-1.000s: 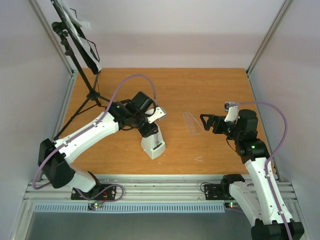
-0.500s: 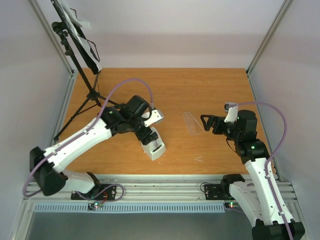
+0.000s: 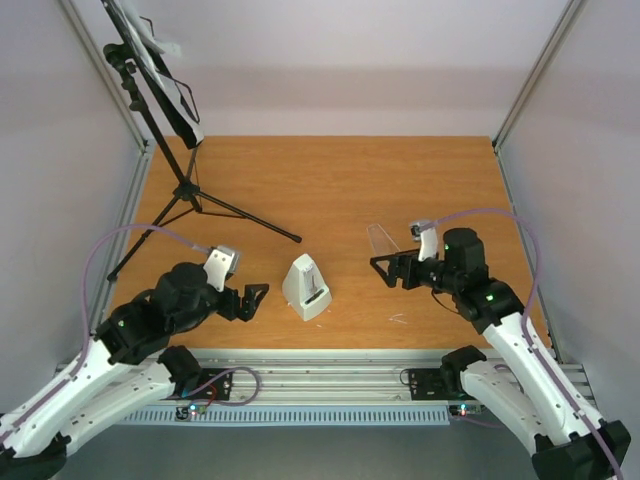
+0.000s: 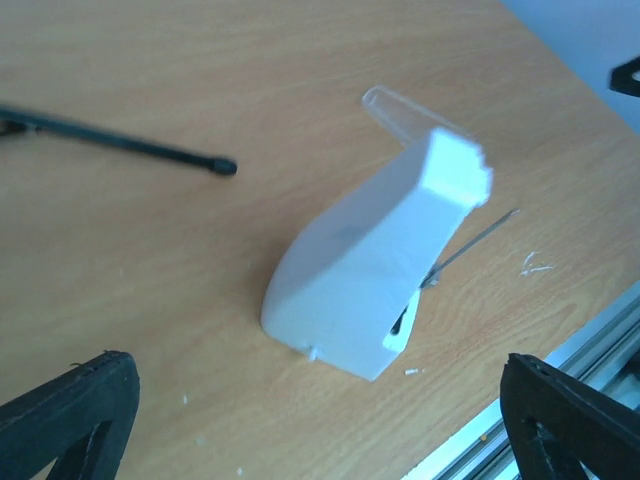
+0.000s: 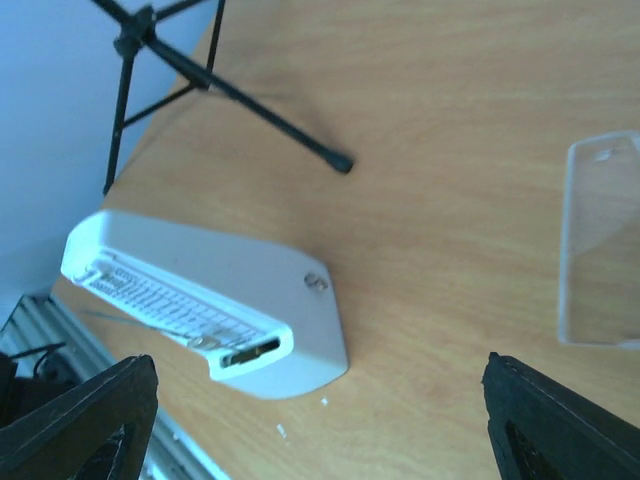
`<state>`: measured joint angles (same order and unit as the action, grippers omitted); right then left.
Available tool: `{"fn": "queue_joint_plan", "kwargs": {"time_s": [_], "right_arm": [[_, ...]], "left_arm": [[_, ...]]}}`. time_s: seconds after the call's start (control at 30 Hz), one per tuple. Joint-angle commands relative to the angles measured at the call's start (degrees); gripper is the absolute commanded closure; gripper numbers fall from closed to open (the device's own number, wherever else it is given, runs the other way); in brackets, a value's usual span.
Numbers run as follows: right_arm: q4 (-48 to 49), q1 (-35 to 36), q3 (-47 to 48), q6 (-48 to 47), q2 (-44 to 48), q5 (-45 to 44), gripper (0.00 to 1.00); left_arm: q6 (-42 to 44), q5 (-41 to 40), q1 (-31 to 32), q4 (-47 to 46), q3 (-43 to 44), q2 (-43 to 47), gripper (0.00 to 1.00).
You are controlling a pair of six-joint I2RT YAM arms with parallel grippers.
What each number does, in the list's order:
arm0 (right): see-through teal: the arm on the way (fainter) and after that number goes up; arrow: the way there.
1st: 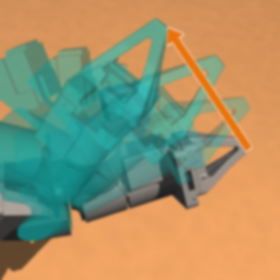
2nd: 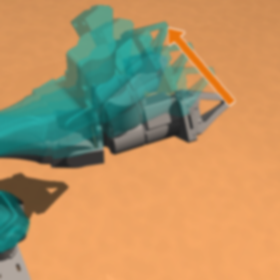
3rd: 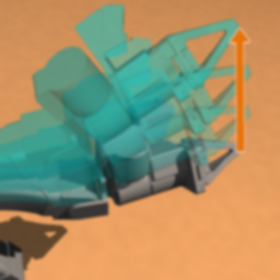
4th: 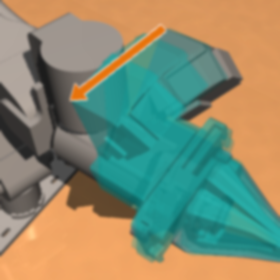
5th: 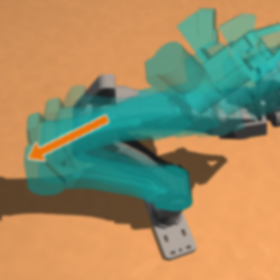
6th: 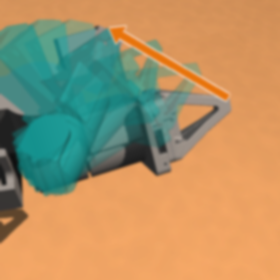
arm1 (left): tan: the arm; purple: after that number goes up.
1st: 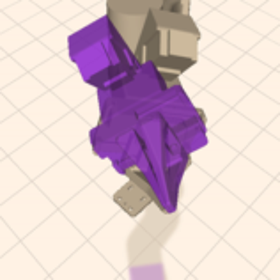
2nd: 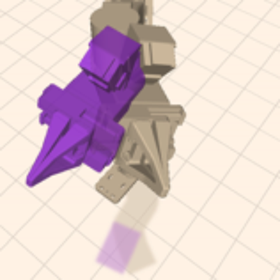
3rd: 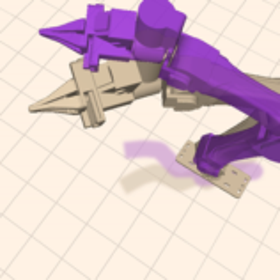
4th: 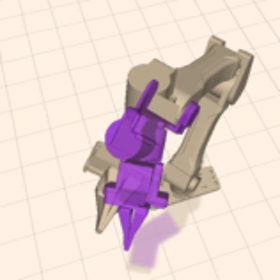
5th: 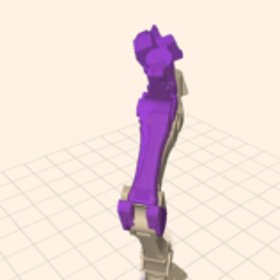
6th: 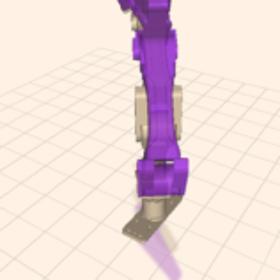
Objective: Pack up the instrument practice props
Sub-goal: Move the metronome to the center of the board.
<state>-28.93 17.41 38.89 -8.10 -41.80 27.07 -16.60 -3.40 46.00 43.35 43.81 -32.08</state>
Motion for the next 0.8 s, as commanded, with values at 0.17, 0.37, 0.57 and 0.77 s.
{"fn": "queue_joint_plan", "kwargs": {"time_s": [0.17,0.37,0.57,0.77], "right_arm": [[6.35,11.18,-4.8,5.63,-9.26,-2.18,0.12],[13.37,14.84,-4.75,7.85,-18.42,-4.0,0.16],[19.77,16.66,-4.64,11.31,-27.12,-4.72,0.31],[17.87,21.04,-0.94,11.15,-33.49,-12.53,0.4]], "left_arm": [[-16.17,-5.21,0.17,-5.32,-11.39,2.73,0.01],[-18.42,-9.13,0.15,-5.73,-16.27,2.56,0.01],[-21.65,4.21,0.16,-19.6,-24.72,-0.23,0.2],[-20.77,4.2,0.18,-23.97,-24.19,-11.17,0.31]]}}
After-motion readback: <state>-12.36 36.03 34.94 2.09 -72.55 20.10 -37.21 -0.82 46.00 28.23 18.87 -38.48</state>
